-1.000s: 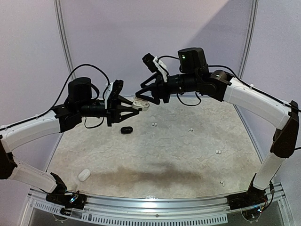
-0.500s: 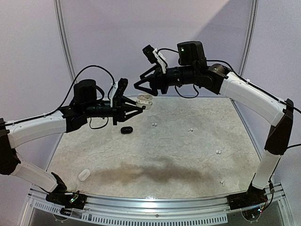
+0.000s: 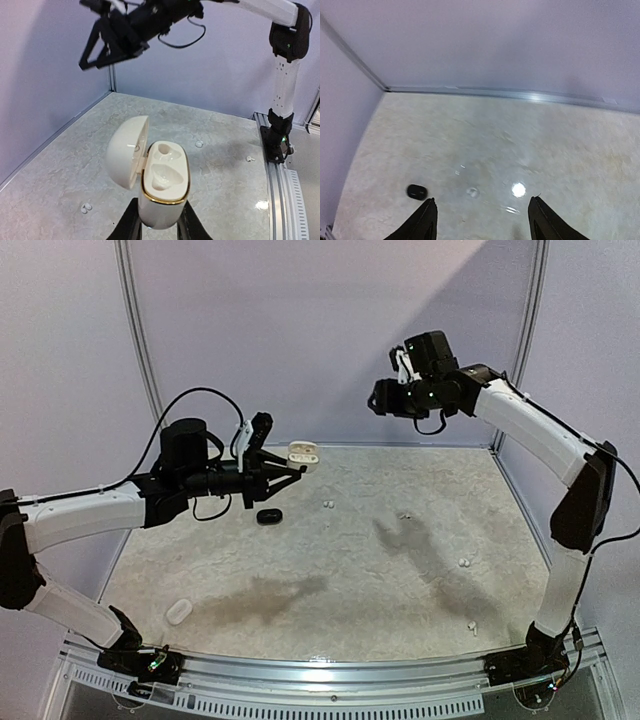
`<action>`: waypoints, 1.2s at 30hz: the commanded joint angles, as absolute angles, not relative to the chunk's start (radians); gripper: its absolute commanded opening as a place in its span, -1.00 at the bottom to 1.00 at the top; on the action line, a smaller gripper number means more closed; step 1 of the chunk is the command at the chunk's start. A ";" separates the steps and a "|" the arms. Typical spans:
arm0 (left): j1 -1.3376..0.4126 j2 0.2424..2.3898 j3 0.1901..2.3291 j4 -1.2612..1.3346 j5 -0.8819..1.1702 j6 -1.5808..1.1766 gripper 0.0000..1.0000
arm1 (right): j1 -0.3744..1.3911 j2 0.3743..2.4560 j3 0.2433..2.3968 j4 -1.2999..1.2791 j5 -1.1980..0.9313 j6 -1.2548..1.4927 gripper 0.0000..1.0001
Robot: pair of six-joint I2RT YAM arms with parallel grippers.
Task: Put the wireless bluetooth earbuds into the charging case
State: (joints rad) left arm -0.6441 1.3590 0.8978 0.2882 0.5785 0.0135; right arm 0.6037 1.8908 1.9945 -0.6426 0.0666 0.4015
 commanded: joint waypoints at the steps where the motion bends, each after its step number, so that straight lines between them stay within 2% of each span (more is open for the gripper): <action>1: -0.628 1.362 0.878 0.339 0.555 0.005 -1.00 | 0.555 2.036 1.966 -0.947 0.207 0.608 0.25; 8: -0.623 1.357 0.870 0.349 0.557 0.004 -1.00 | 0.539 2.189 1.966 -1.012 0.289 0.647 0.20; 21: -0.620 1.360 0.870 0.350 0.561 0.005 -1.00 | 0.539 2.393 2.009 -1.043 0.343 0.552 0.20; 28: -0.620 1.356 0.870 0.348 0.563 0.007 -1.00 | 0.539 2.421 1.979 -1.059 0.336 0.534 0.18; 36: -0.620 1.357 0.870 0.347 0.563 0.011 -1.00 | 0.540 2.336 1.846 -1.036 0.326 0.539 0.17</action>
State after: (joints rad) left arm -0.6315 1.3590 0.8837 0.3317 0.5640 0.0097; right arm 0.5365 2.3562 1.9297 -0.9989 0.3241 0.5442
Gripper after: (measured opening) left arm 0.225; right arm 0.586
